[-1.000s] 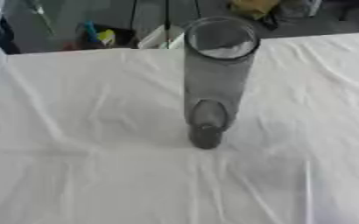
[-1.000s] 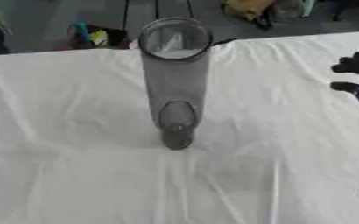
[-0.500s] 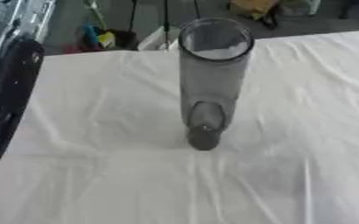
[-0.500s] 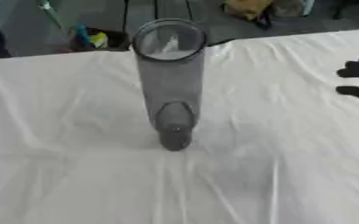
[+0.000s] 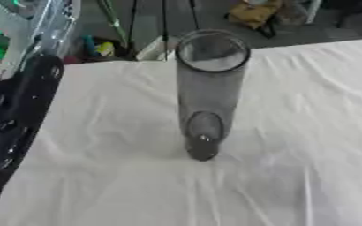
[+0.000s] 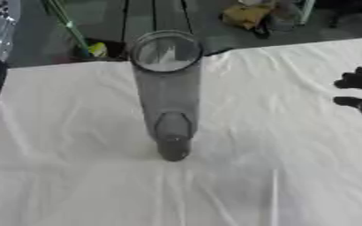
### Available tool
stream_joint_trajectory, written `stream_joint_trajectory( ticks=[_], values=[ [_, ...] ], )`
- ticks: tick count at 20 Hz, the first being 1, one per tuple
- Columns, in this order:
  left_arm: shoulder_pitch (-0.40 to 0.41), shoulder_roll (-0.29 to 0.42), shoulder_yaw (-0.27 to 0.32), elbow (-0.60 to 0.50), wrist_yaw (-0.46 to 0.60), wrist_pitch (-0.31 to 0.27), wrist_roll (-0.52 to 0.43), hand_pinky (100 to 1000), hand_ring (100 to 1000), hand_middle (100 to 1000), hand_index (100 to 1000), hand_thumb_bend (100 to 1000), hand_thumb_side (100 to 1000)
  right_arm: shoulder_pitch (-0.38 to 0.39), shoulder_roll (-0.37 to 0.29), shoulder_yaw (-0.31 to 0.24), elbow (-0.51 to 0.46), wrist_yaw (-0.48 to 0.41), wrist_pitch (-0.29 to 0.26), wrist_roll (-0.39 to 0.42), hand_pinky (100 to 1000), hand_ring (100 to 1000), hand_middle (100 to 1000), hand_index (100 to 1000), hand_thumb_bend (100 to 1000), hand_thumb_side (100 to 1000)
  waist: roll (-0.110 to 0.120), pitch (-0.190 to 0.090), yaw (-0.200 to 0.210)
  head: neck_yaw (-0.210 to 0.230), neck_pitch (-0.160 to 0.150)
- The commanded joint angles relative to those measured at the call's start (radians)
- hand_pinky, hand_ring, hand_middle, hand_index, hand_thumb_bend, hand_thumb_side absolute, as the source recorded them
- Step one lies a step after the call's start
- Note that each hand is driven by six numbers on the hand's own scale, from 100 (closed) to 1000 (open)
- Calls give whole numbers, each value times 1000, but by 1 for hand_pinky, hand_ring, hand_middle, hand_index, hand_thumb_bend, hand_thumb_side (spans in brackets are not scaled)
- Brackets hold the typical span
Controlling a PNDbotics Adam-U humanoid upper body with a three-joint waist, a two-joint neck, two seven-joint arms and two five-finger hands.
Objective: Arrange flowers into the vase.
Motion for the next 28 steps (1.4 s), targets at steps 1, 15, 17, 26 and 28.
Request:
stream_joint_trajectory(
  ticks=[1, 15, 17, 26, 28],
  values=[
    [-33, 9, -1, -34, 26, 16, 21, 100, 100, 100, 100, 100, 690, -8, -12, 3, -19, -9, 0, 7, 716, 999, 680, 789, 100, 1000, 12, -33, -3, -8, -23],
    [-64, -12, 9, -99, 181, 44, 91, 100, 100, 100, 100, 100, 705, -5, -3, 14, -19, -19, 11, 24, 716, 1000, 680, 789, 100, 1000, 30, -56, -24, 11, 21],
    [-67, -19, 11, -107, 206, 52, 104, 100, 100, 100, 100, 100, 708, -7, -1, 17, -19, -23, 13, 27, 716, 1000, 680, 789, 100, 1000, 33, -60, -28, 19, 29],
    [-81, -34, 15, -135, 249, 63, 140, 100, 100, 100, 100, 100, 707, -10, 6, 23, -19, -37, 20, 36, 717, 1000, 679, 789, 100, 1000, 37, -73, -38, 37, 48],
    [-83, -38, 14, -140, 259, 65, 144, 100, 100, 100, 100, 100, 707, -11, 6, 24, -19, -39, 21, 38, 717, 1000, 679, 789, 100, 1000, 38, -74, -40, 37, 47]
  ],
)
